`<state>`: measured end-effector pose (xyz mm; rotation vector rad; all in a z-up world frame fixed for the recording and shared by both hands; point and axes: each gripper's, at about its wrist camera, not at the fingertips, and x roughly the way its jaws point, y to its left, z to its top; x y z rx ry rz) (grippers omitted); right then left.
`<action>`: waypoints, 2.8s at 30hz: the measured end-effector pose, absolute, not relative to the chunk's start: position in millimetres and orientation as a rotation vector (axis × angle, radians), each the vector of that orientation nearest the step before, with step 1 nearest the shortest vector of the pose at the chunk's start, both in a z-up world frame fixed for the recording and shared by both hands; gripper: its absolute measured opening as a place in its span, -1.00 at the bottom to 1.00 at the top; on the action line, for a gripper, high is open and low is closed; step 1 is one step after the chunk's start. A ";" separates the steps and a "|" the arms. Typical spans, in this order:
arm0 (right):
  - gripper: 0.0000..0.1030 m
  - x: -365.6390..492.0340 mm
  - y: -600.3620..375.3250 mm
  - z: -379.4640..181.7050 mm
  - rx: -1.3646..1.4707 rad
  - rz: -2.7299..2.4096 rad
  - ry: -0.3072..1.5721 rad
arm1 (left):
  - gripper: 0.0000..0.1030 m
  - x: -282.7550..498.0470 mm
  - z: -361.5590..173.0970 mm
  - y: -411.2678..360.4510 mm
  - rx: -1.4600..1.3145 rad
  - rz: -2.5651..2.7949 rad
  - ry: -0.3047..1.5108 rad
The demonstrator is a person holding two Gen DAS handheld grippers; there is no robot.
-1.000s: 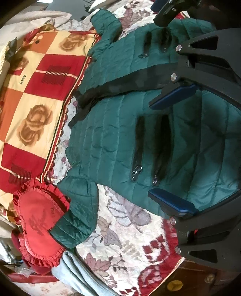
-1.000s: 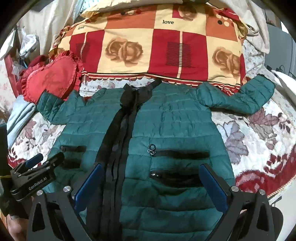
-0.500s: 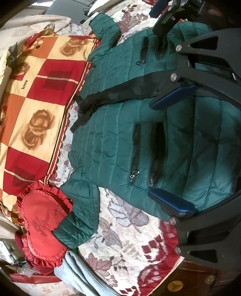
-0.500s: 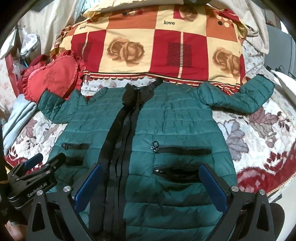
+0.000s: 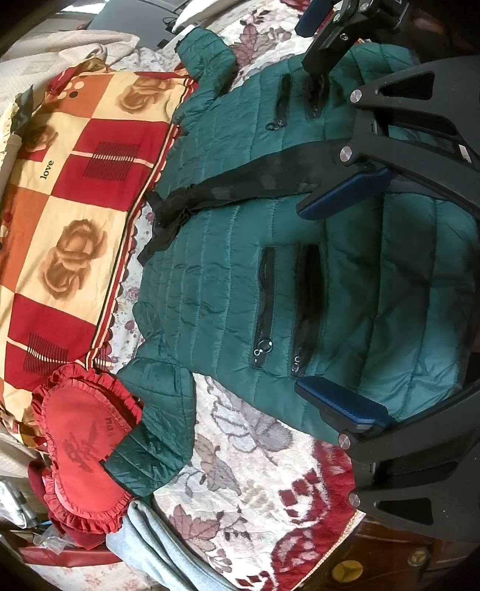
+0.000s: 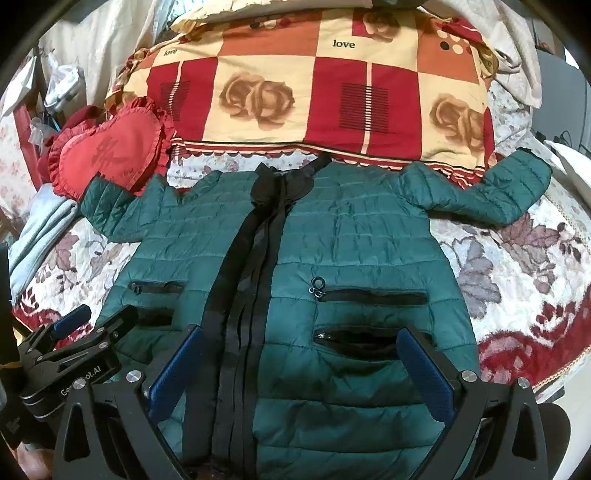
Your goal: Fold large clothes
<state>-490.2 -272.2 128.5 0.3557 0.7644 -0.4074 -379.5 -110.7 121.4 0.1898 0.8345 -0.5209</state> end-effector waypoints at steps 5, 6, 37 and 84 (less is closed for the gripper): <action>1.00 -489.2 -271.8 127.3 0.349 -0.409 0.778 | 0.69 -382.4 119.3 -109.5 0.195 -0.523 0.839; 1.00 -488.9 -271.0 126.4 0.345 -0.409 0.778 | 0.69 -383.5 118.3 -109.5 0.197 -0.523 0.840; 1.00 -487.4 -267.1 123.6 0.353 -0.410 0.802 | 0.69 -388.2 116.6 -106.7 0.195 -0.537 0.844; 1.00 -466.1 -275.4 112.5 0.354 -0.407 0.884 | 0.69 -355.8 116.7 -99.3 0.177 -0.516 0.864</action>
